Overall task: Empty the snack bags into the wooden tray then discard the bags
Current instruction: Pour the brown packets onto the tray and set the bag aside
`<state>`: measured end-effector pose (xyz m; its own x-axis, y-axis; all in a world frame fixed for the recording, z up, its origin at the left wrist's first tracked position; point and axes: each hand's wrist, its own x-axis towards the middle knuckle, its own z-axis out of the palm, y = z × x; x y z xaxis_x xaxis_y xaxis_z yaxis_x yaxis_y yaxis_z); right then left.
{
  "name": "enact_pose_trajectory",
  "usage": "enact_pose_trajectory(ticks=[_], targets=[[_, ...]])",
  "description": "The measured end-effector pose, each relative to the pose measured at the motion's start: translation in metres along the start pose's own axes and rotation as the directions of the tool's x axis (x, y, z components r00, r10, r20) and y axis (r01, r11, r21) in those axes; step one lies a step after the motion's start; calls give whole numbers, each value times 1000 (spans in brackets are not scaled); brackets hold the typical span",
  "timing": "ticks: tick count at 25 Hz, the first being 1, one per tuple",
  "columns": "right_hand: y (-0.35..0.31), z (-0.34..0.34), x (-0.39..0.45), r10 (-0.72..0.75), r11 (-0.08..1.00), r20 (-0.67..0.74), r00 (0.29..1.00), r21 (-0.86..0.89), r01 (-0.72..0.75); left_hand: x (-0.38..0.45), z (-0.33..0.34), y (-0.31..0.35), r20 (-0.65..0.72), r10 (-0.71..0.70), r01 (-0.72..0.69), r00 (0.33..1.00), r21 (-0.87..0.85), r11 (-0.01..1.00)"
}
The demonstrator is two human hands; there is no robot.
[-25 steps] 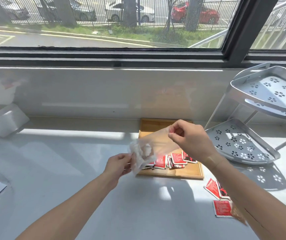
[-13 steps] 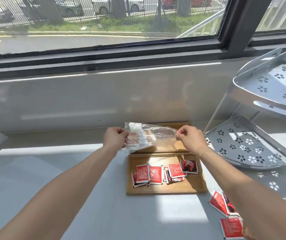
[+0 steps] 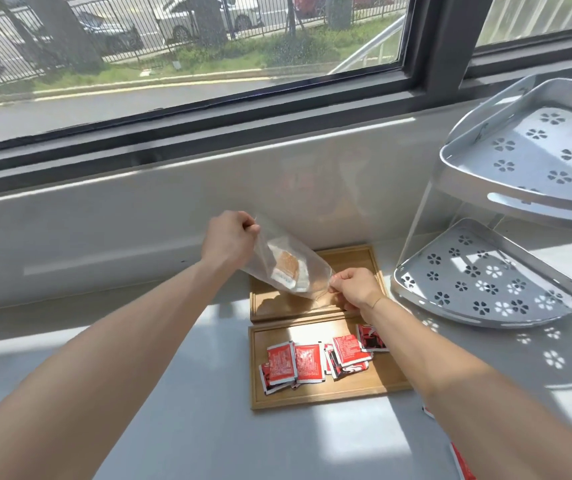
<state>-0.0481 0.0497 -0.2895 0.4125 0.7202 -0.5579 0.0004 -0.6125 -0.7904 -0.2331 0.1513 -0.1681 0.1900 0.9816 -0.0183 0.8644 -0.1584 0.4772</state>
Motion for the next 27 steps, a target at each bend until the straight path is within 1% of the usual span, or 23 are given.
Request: enact_pose_trajectory(ticks=[2,4,8,12,14,19,22,24,27], targets=[[0,5,-2,11,999,27,1000,45,-12,2,-6,8,-25,55,-54,998,51,997],[-1,11,-5,19,998,36,999,55,-20,2,-13,12,-38,79,-77,996,67,995],[-9,19,-8,10,998,-20,1000,68,-9,0,-26,13,-59,88,-85,994,48,995],[-21,28,-15,19,990,8,1000,140,-19,-3,-39,18,-107,97,-95,990,26,995],[-24,28,-18,9,989,14,1000,149,-11,-4,-44,21,-125,107,-107,986,13,994],[-30,29,-23,2,964,75,997,264,-21,-5,-53,17,-154,95,-97,983,-5,995],[-32,33,-25,-12,976,77,997,219,-5,-6,-58,14,-168,77,-77,983,6,997],[-32,35,-27,-21,972,80,997,236,2,-9,-61,11,-173,68,-70,983,-4,998],[-34,30,-38,-22,923,139,990,383,-33,-18,-63,-2,-180,31,-38,983,-39,999]])
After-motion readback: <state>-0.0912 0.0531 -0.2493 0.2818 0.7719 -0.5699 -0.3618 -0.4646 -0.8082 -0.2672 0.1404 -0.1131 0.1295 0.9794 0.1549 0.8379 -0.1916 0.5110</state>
